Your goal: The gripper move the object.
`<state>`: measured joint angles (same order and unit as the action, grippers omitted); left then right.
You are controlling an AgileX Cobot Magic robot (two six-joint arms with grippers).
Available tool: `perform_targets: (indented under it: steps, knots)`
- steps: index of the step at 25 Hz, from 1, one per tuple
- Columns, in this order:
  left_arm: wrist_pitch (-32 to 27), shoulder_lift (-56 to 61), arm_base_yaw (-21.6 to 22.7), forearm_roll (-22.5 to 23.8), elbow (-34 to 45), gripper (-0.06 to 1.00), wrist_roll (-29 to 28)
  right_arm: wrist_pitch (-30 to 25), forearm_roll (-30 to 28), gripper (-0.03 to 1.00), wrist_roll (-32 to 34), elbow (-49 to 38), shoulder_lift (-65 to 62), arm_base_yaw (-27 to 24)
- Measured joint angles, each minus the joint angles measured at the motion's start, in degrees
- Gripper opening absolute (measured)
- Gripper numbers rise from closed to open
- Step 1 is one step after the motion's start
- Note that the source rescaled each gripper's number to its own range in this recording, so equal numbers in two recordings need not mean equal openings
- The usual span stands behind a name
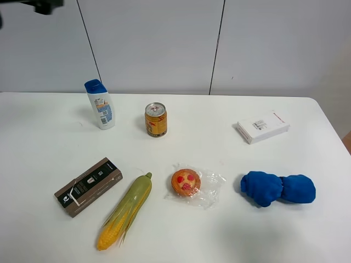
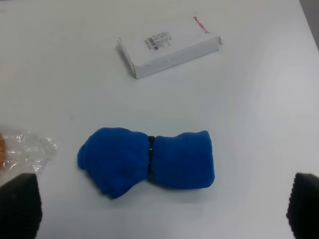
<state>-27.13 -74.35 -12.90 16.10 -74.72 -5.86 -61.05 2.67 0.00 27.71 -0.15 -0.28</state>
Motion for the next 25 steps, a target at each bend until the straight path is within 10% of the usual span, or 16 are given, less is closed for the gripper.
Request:
perform_targets:
  steps: [8, 16, 25]
  knots:
    - [-19.3, 11.2, 12.3, -5.5, -0.1, 1.0, 3.6, 0.0, 0.0, 1.0, 0.0, 0.0, 0.0, 0.0]
    - [-36.2, 24.6, 14.0, -13.6, 0.5, 1.0, 3.3, 0.0, 0.0, 1.0, 0.0, 0.0, 0.0, 0.0]
    - [-35.9, 45.2, 14.0, -14.7, 20.0, 1.0, 2.7, 0.0, 0.0, 1.0, 0.0, 0.0, 0.0, 0.0]
